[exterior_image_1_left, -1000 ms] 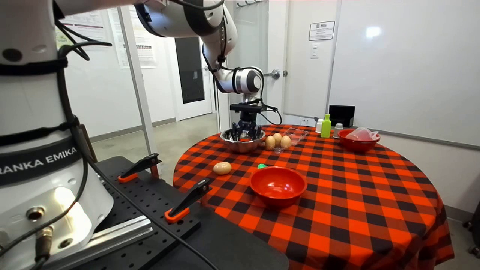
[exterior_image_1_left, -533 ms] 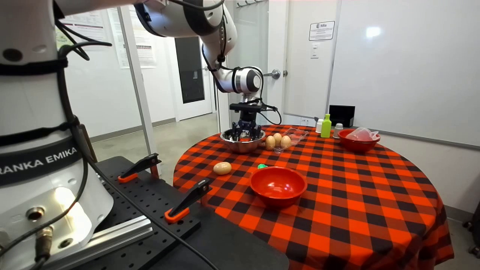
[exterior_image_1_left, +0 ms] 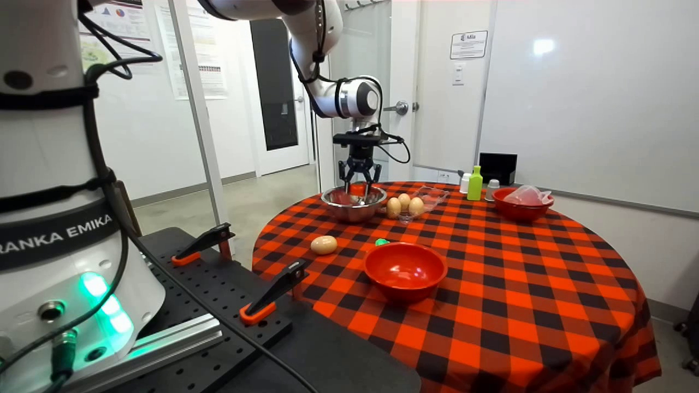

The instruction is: Remove the tomato from the bowl and put it on the table

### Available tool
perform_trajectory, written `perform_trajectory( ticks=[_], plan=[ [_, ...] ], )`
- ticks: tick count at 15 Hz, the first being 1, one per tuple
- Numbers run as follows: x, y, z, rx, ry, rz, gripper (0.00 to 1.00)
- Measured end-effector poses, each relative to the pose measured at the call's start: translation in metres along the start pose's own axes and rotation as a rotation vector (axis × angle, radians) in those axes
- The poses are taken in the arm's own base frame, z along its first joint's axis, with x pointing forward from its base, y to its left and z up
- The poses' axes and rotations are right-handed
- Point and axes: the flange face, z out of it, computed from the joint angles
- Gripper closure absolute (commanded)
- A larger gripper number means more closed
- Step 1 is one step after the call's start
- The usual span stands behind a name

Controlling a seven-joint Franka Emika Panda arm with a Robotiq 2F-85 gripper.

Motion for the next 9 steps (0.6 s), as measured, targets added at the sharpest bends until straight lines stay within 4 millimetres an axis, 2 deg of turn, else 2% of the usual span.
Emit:
perform_trajectory(
  ticks=[5, 9],
  plan=[
    [-0.036, -0.008, -0.027, 0.020, -0.016, 0.041, 0.62],
    [-0.073, -0.028, -0.036, 0.068, -0.059, 0.098, 0.62]
  ],
)
